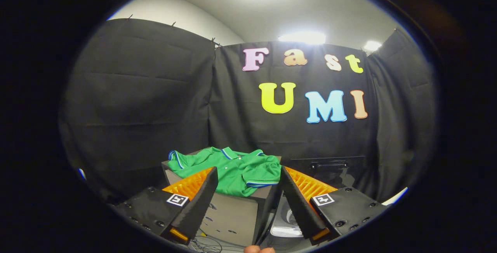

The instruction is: Put the clothes into the washing machine and then close the washing machine lid.

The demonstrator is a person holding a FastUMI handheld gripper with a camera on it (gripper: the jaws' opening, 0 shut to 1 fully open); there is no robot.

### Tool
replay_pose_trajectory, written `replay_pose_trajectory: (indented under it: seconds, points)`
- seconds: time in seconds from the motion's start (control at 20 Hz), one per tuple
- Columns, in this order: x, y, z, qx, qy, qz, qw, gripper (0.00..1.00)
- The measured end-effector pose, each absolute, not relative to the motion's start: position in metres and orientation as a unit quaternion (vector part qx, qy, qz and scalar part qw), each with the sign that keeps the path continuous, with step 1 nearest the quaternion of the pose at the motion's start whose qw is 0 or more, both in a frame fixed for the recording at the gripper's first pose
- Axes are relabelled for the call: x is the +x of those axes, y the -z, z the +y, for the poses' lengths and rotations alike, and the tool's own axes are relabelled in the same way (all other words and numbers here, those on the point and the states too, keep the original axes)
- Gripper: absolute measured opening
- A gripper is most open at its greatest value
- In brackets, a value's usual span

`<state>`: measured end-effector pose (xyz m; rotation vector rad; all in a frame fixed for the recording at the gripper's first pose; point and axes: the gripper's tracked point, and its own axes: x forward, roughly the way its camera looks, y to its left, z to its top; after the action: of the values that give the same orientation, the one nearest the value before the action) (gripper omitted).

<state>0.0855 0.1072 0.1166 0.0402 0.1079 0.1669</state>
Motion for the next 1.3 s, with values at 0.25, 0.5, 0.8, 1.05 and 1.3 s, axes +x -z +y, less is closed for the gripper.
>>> replay_pose_trajectory:
  seconds: [0.25,0.5,0.8,1.05,1.3]
  points:
    - [0.128,-0.144,0.129,0.054,-0.067,0.102,0.991,0.99]
    - [0.172,-0.124,0.153,0.038,-0.079,0.200,0.976,1.00]
    - [0.216,-0.104,0.176,0.057,-0.081,0.280,0.955,0.99]
    - [0.251,-0.080,0.185,0.082,-0.059,0.332,0.938,0.98]
    - [0.275,-0.051,0.195,0.068,-0.047,0.362,0.929,0.98]
